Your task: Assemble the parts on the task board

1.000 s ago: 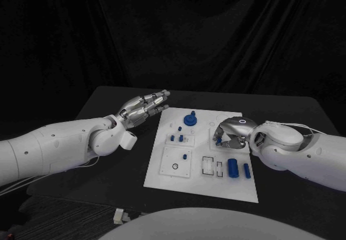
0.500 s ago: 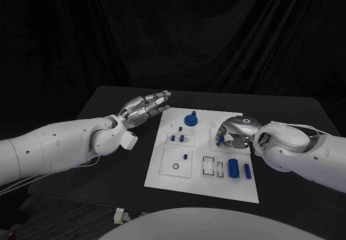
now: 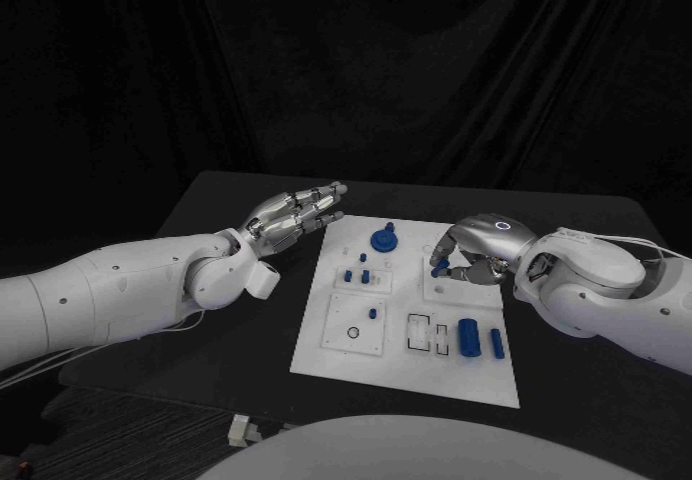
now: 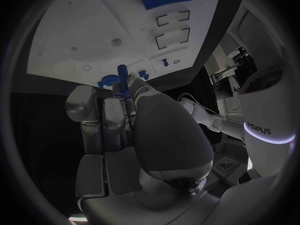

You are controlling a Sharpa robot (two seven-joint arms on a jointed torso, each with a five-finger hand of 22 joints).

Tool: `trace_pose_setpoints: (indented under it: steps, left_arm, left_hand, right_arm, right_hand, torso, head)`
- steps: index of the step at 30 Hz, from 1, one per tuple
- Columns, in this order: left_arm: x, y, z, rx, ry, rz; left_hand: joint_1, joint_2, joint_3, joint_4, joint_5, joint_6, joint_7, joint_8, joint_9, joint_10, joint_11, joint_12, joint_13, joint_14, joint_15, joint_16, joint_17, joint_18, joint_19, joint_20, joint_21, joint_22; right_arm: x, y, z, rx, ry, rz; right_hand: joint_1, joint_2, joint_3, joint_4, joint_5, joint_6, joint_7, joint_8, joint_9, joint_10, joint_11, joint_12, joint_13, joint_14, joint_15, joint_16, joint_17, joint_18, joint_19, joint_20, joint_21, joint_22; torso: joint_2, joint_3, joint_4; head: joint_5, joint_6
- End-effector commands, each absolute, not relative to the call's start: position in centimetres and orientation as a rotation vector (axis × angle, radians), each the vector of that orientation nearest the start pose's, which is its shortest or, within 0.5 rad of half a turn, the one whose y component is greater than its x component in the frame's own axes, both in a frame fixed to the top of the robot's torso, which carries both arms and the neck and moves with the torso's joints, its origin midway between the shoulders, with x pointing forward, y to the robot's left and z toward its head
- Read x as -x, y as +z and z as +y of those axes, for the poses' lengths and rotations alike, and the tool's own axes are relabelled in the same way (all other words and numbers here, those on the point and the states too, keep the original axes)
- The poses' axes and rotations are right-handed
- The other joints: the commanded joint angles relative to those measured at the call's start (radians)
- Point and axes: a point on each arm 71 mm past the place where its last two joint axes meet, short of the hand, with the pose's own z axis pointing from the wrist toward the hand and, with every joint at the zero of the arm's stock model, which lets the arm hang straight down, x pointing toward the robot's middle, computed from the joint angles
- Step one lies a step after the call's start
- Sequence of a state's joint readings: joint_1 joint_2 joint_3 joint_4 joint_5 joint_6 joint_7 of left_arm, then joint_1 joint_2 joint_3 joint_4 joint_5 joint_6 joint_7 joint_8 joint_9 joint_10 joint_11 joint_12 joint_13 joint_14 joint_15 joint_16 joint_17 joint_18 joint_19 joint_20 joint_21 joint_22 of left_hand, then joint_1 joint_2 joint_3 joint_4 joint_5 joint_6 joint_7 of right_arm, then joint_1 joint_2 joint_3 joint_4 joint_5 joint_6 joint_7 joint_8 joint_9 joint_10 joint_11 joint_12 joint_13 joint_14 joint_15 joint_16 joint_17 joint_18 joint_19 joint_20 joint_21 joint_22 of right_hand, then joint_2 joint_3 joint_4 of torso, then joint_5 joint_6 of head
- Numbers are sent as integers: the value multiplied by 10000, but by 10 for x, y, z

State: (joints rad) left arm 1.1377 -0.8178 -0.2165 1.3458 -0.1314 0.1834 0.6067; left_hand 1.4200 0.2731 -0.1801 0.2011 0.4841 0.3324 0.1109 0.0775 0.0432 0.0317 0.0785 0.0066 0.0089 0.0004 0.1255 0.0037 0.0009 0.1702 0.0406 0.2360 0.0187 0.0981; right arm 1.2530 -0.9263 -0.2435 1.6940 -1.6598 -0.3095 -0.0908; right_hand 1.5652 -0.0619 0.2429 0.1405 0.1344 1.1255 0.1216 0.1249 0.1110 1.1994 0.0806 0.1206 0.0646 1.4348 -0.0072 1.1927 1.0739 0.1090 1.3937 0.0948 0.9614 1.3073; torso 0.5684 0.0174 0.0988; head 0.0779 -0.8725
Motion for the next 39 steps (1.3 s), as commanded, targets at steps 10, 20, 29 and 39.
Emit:
trace_pose_setpoints:
  steps: [10, 20, 29, 39]
  left_arm:
    - [-463, -263, 230, 9165, -18719, 16491]
    - [-463, -263, 230, 9173, -18686, 16485]
    - [-464, -264, 228, 9147, -18727, 16501]
    - [-465, -264, 225, 9119, -18782, 16517]
  left_hand:
    - [84, 14, -9, -68, 50, 37, 5, 57, 12, 23, 46, 34, 16, -4, 90, -37, -9, 100, 3, 98, 52, -5]
    - [68, 16, -7, -66, 28, 32, 9, 56, 11, 23, 51, 33, 16, -4, 75, -37, -9, 100, 3, 99, 52, -9]
    - [61, 17, -7, -66, 21, 35, 11, 58, 11, 23, 55, 33, 16, -4, 68, -37, -9, 100, 2, 99, 51, -13]
    - [48, 21, -2, -68, 17, 23, 16, 56, 9, 18, 61, 31, 14, -4, 57, -37, -9, 101, 2, 98, 50, -18]
  right_arm:
    - [-398, -212, -122, 6554, 7913, 16955]
    - [-389, -230, -71, 7705, 8495, 16609]
    - [-383, -248, -45, 8048, 8830, 16867]
    - [-379, -257, -40, 8401, 8702, 17108]
  right_hand:
    - [112, -137, 182, -7, 229, 139, -25, -100, 14, 520, -242, -175, -2, 356, -142, 452, 583, -189, 316, -109, 824, 1464]
    - [47, -222, 174, 20, 250, 148, -29, -136, 12, 564, -244, -236, -4, 397, -149, 471, 595, -230, 399, -121, 1074, 1517]
    - [122, -247, 249, -36, 316, 174, -33, -165, 15, 598, -253, -299, -4, 423, -159, 496, 620, -235, 421, -134, 1130, 1524]
    - [155, -274, 277, -69, 344, 185, -27, -178, 17, 616, -252, -325, -3, 426, -159, 495, 619, -234, 418, -137, 1127, 1522]
  torso:
    - [0, -1, -33]
    - [23, 27, 131]
    - [40, 30, 126]
    - [20, 27, 89]
  head:
    - [118, -2]
    - [78, -2]
    - [157, -2]
    - [210, -2]
